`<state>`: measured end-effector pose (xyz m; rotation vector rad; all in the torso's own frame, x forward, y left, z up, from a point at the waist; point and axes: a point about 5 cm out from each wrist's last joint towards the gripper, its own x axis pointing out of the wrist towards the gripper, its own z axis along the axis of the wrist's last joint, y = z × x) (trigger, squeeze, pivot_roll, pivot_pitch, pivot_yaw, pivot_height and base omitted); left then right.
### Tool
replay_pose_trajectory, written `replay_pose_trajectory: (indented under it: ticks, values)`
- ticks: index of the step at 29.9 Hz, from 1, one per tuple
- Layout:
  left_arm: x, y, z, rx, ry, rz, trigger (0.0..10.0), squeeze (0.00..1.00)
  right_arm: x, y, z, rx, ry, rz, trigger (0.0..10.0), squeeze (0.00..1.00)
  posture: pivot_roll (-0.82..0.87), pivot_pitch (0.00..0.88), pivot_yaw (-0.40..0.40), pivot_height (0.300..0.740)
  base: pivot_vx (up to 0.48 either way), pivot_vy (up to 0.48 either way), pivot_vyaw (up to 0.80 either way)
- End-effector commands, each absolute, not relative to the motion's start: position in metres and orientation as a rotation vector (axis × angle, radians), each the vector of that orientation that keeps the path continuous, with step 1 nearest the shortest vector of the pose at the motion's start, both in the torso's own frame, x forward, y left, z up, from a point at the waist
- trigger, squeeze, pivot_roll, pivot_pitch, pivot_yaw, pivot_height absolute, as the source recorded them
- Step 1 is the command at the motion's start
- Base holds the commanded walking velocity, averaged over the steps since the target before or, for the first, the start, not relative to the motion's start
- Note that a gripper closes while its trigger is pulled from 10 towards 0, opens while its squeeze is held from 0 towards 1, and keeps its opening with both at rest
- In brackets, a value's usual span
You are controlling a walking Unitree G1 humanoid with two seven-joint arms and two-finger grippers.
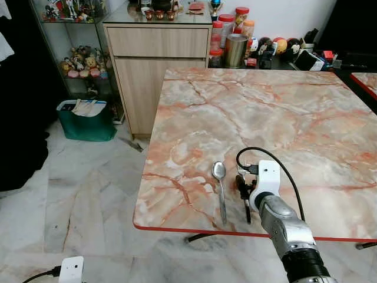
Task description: Setting the table
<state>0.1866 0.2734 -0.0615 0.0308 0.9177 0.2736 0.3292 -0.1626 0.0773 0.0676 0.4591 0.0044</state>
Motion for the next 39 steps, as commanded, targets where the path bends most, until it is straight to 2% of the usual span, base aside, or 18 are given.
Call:
replay_pose_trajectory:
  ticks: [1,11,12,14,39]
  values:
    - [0.1805,0.2718,-0.0655,0.034,0.95,0.266,10.0,0.0,0.3296,-0.1619,0.0764,0.057,0.482,0.006,10.0,0.0,0.0,0.088,-0.047,0.74,0.0,0.0,0.0]
    - [0.1809,0.2709,-0.0657,0.025,0.952,0.272,10.0,0.0,0.3283,-0.162,0.0732,0.048,0.517,0.007,10.0,0.0,0.0,0.098,-0.054,0.74,0.0,0.0,0.0]
    - [0.1809,0.2709,-0.0657,0.024,0.952,0.273,10.0,0.0,0.3282,-0.1616,0.0733,0.048,0.517,0.01,8.1,0.0,0.0,0.098,-0.054,0.74,0.0,0.0,0.0]
    - [0.181,0.2707,-0.0657,0.023,0.952,0.273,10.0,0.0,0.3284,-0.162,0.074,0.053,0.51,0.003,0.0,0.0,0.0,0.1,-0.055,0.74,0.0,0.0,0.0]
    - [0.1815,0.2702,-0.0658,0.02,0.957,0.268,10.0,0.0,0.3295,-0.1603,0.078,0.066,0.49,0.014,0.0,0.0,0.0,0.1,-0.057,0.74,0.0,0.0,0.0]
